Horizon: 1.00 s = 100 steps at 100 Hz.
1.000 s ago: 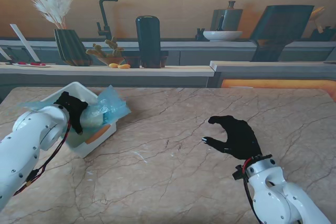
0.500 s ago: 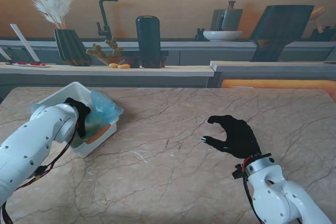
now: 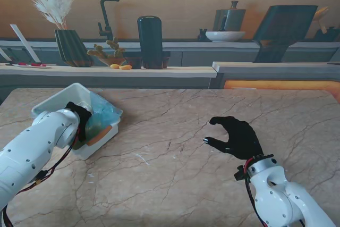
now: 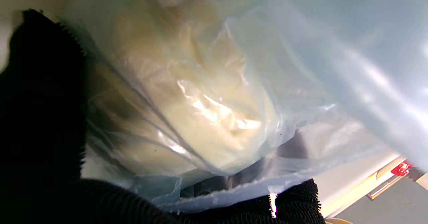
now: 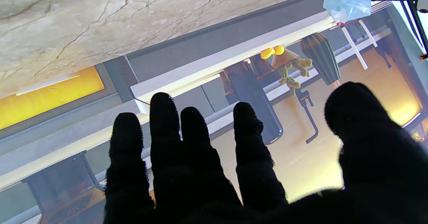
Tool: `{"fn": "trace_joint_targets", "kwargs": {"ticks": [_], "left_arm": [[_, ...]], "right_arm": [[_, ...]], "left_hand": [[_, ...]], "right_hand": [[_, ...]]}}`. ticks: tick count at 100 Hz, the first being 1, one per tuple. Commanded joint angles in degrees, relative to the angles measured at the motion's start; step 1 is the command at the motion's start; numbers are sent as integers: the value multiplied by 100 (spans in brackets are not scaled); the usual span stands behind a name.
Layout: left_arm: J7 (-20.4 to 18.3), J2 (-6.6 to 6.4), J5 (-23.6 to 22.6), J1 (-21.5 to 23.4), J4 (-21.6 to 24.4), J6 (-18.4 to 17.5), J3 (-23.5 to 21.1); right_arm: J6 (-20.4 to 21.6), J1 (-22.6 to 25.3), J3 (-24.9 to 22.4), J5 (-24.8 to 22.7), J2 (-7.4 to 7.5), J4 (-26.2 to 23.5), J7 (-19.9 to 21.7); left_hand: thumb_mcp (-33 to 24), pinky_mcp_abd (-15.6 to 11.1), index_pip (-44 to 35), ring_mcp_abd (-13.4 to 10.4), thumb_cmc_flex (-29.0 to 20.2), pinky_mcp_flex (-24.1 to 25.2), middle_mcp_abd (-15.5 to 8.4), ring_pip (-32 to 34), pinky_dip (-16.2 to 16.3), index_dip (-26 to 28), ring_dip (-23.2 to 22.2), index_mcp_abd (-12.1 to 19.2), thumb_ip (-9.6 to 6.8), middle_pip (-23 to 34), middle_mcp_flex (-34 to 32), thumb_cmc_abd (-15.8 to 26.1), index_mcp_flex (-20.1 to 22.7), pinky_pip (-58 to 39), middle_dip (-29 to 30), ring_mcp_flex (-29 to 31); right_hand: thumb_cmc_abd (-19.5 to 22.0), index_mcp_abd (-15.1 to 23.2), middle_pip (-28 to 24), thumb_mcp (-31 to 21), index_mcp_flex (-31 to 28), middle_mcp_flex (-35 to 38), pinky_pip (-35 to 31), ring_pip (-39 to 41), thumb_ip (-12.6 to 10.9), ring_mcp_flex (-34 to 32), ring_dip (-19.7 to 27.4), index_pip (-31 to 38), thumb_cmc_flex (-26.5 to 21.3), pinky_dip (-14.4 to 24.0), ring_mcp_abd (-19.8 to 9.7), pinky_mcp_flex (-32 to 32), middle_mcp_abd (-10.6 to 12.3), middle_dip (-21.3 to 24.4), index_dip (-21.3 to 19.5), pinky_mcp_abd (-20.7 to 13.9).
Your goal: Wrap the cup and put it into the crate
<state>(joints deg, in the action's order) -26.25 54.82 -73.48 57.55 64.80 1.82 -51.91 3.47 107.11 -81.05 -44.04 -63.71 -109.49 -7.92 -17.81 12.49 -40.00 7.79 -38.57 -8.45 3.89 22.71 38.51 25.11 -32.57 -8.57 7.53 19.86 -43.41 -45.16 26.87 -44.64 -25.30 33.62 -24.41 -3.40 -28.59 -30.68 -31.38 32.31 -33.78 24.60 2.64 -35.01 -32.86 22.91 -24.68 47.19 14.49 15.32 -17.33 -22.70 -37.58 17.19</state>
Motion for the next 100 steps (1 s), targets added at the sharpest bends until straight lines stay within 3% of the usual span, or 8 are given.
{"fn": "trace_joint_targets", "kwargs": {"ticks": [1,4,7,9,27,59,87,100], "left_arm": [[-146,6,-95,97,53,35,-15],[-211,6,-123,112,83,41,-36],[-301,8,-142,130,127,65,-60],[-362,12,-160,145,160,98,-77],[-747,37,-458,308,478,164,-349],[-457,91,-1091,728,1025,-123,-1003],[-690,128,-1431,1099,1716,-615,-1627],[-815,158,-1470,1357,2157,-816,-1991]], "right_arm": [[16,5,19,-6,-18,1,-45],[24,6,17,-12,-19,5,-61],[29,7,16,-18,-21,8,-79],[32,7,16,-21,-23,11,-92],[50,5,20,-24,-30,23,-147],[97,-3,14,-7,-22,34,-99],[124,-1,15,-19,-22,42,-110],[173,-6,9,-8,-16,54,-85]], "left_hand": [[-906,21,-414,82,-811,168,-23,-100,-190,185,140,1903,68,-27,364,1727,847,239,160,-259],[-1236,22,-42,100,-424,241,24,-165,-242,325,179,1702,102,-105,520,1817,723,320,197,-378],[-1535,8,314,123,-21,323,89,-247,-297,334,221,1485,-159,-183,700,2001,576,441,227,-534],[-1604,-12,490,128,119,377,114,-296,-324,310,244,1384,-221,-231,819,2046,446,509,246,-632],[-1287,45,1600,197,627,687,288,-650,-421,15,424,813,-247,-536,1613,2063,-270,1055,365,-1195],[-1053,196,2052,289,829,750,359,-794,-370,-149,487,695,-258,-651,1825,2096,-431,1299,412,-1334],[-735,235,2279,352,864,795,433,-971,-346,-236,584,692,-278,-837,1962,2182,-497,1507,503,-1453],[-313,102,2455,392,729,708,471,-1093,-546,-293,689,648,-324,-958,2048,2370,-557,1916,560,-1529]], "right_hand": [[232,109,-50,94,-101,138,60,74,-245,-154,-74,41,-131,159,57,17,-19,-36,-1,33],[232,111,-53,95,-105,141,59,76,-245,-153,-75,43,-131,159,56,18,-20,-36,-2,34],[236,110,-58,96,-104,148,57,83,-246,-164,-77,44,-130,160,55,20,-15,-38,-2,34],[231,108,-61,98,-107,149,54,86,-246,-163,-78,46,-130,160,60,25,-21,-39,-3,37],[234,112,-85,97,-119,161,41,113,-251,-171,-88,59,-140,159,59,34,-19,-44,-8,36],[232,107,-94,104,-116,160,25,124,-252,-165,-85,61,-144,150,54,34,-16,-40,-6,30],[227,100,-96,106,-123,159,10,129,-253,-169,-82,65,-152,139,53,33,-17,-37,-6,30],[223,112,-97,103,-131,164,7,126,-254,-166,-80,67,-156,133,55,31,-16,-36,-6,33]]}}
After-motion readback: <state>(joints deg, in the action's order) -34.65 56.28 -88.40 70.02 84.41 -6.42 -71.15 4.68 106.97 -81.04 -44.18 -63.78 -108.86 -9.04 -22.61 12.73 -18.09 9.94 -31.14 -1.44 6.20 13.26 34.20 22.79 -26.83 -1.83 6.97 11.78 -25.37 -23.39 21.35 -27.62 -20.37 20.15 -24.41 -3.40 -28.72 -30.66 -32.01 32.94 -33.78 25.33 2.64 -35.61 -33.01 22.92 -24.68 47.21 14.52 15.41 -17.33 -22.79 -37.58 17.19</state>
